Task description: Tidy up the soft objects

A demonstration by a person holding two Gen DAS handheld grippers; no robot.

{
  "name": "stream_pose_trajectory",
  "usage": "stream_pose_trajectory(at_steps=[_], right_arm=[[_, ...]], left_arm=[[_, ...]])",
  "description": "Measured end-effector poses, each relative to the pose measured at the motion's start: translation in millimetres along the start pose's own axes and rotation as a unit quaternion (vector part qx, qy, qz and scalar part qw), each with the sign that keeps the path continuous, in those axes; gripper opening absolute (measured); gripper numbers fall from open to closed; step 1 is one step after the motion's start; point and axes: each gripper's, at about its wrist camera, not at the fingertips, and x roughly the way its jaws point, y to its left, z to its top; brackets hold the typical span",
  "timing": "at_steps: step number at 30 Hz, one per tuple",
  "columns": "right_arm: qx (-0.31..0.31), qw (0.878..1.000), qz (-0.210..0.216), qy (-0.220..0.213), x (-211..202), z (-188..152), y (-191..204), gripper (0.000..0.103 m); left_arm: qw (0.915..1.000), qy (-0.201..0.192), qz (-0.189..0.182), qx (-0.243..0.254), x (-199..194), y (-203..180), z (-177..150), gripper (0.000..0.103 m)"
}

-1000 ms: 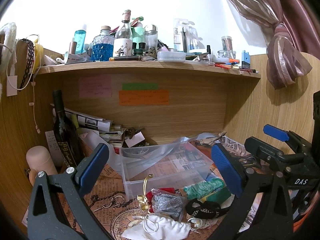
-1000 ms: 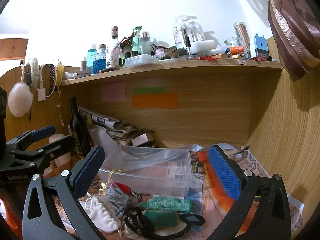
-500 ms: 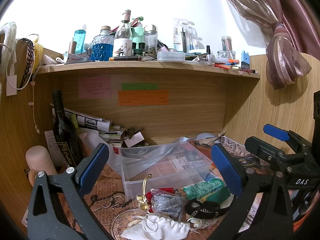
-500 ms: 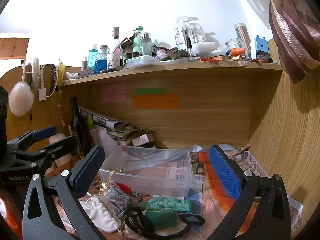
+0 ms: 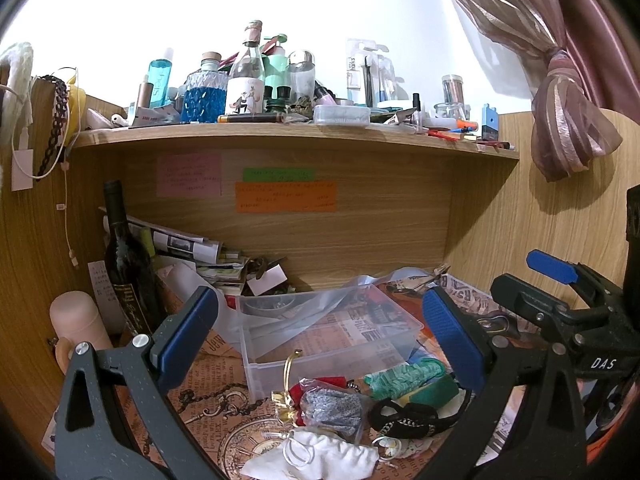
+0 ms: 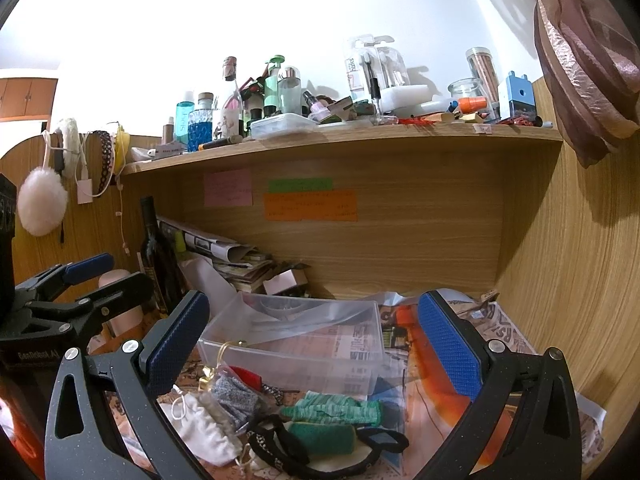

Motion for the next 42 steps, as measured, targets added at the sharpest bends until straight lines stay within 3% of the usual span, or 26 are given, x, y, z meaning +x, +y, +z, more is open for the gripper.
stream_pose_trajectory(at_steps=[17, 25, 30, 36, 42], right_arm=[[0.007, 1.000, 0.000, 0.009, 5.6, -4.3, -5.8, 0.103], [0.009, 0.999, -0.008, 0.046, 21.6, -24.1, -14.4, 0.103], [0.013, 0.995, -0.004, 0.097, 39.7, -45.8, -19.7, 0.103], [0.023, 0.987, 0.021, 0.160, 56.0, -76.0, -21.7, 0.102], [0.028, 0.977, 0.057, 0.205, 66.2, -97.2, -14.8, 0.082]], left_arm=[[0.9999, 0.007, -0.005, -0.008, 5.3, 4.5, -5.9, 0.103], [0.9981, 0.058, -0.008, -0.018, 24.9, 15.2, -29.5, 0.103], [0.9932, 0.109, -0.020, -0.036, 40.9, 22.6, -52.8, 0.103], [0.9812, 0.184, -0.027, -0.053, 64.4, 26.8, -83.0, 0.079], [0.9698, 0.233, -0.037, -0.064, 77.9, 24.6, -103.0, 0.061]])
